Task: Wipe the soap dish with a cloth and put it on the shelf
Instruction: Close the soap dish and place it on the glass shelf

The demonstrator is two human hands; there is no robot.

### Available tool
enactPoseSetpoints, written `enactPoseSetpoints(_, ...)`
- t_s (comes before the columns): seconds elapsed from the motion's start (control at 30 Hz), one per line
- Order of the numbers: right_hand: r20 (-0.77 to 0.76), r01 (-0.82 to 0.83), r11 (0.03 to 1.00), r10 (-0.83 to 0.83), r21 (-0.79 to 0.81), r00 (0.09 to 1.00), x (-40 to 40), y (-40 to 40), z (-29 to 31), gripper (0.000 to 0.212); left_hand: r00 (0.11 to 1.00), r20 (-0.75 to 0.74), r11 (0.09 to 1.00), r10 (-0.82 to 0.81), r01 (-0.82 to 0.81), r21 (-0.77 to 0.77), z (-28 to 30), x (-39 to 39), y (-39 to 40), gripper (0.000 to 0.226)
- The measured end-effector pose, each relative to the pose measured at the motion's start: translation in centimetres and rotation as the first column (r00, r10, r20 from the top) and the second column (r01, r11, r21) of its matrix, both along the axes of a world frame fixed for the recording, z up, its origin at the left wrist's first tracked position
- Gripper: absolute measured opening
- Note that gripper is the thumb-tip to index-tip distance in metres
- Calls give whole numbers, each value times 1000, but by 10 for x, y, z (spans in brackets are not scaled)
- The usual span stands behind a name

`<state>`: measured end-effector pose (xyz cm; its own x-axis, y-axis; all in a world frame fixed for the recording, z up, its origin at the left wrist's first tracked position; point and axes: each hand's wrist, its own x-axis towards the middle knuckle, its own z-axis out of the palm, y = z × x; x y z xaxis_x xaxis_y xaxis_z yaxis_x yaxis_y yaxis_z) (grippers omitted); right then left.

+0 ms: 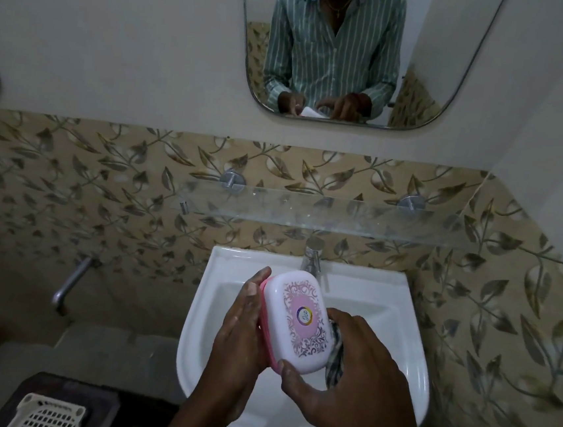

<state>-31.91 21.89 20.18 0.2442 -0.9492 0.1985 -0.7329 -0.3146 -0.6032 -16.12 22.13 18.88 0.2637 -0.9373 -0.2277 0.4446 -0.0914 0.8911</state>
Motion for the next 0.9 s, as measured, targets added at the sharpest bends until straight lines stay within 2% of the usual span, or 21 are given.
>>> enactPoseSetpoints(0.23,-61,-9,999,11,31,998,3,2,3,77,996,84,1000,-25,26,-15,-4,-2,1,32)
enactPoseSetpoints(0.4,-148,-2,998,11,64,989,8,2,-1,85,988,147,999,-35,40,-29,-1,-4,1,42)
enactPoseSetpoints(0.5,-146,-21,997,33,81,989,9,0,-2,84,995,88,999,35,-37,14,-3,-3,-3,37)
enactPoseSetpoints(0.57,-36,-6,993,10,115,999,5,-4,-3,83,997,-11,996,81,-81,48,-4,2,-6,34)
enactPoseSetpoints(0.63,168,84,975,-120,205,979,2,-7,1,79,983,-138,992,123,-118,50,-4,7,-9,34)
enactPoseSetpoints(0.67,272,111,949,-194,294,942,1,-8,2,72,970,-201,990,139,-134,37,-3,9,-12,36)
enactPoseSetpoints(0.73,437,24,865,-277,502,856,2,-10,1,69,939,-303,986,161,-169,2,-1,9,-17,42)
enactPoseSetpoints(0.8,505,-62,810,-302,583,809,5,-13,-4,87,923,-343,981,176,-194,-20,2,5,-22,47)
enactPoseSetpoints(0.9,559,-93,804,-321,588,764,10,-22,-10,96,921,-354,982,165,-188,-32,5,-1,-25,41)
